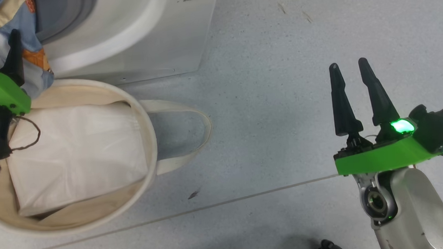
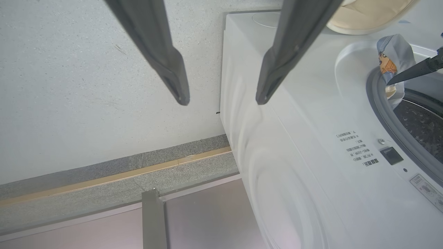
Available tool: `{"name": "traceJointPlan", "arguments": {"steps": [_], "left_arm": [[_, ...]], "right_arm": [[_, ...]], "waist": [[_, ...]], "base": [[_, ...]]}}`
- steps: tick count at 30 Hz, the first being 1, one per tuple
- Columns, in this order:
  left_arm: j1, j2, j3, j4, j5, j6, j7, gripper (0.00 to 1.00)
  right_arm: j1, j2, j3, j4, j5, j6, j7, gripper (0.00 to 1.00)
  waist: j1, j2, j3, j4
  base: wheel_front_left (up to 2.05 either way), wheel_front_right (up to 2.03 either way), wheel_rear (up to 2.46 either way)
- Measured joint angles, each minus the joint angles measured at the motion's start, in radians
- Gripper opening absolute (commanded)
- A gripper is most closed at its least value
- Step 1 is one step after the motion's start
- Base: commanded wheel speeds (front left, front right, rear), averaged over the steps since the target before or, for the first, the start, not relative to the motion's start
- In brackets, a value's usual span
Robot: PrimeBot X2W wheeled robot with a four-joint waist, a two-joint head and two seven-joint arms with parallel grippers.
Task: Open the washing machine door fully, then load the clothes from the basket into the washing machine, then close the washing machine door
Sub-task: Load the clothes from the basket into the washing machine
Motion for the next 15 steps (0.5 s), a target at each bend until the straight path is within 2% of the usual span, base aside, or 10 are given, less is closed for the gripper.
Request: {"name": "traceJointPlan", "arguments": {"steps": [13, 14, 15], "left_arm": [[-0.131, -0.002, -0.087, 0.198, 0.039, -0.001, -0.041, 1.00], [-0.135, -0.004, -0.091, 0.206, 0.039, -0.001, -0.040, 0.47], [-0.139, -0.006, -0.096, 0.213, 0.039, -0.001, -0.039, 0.00]], "right_arm": [[0.000, 0.000, -0.005, -0.017, -0.008, 0.000, 0.000, 1.00], [0.000, 0.000, -0.006, -0.017, -0.008, 0.000, 0.000, 1.00], [0.000, 0.000, -0.007, -0.018, -0.008, 0.000, 0.000, 1.00]], "waist": [[-0.0001, 0.0000, 0.033, -0.003], [-0.0001, 0.0000, 0.034, -0.002], [-0.0001, 0.0000, 0.035, -0.002]], "base": [[0.00, 0.00, 0.00], [0.00, 0.00, 0.00], [0.00, 0.00, 0.00]]}}
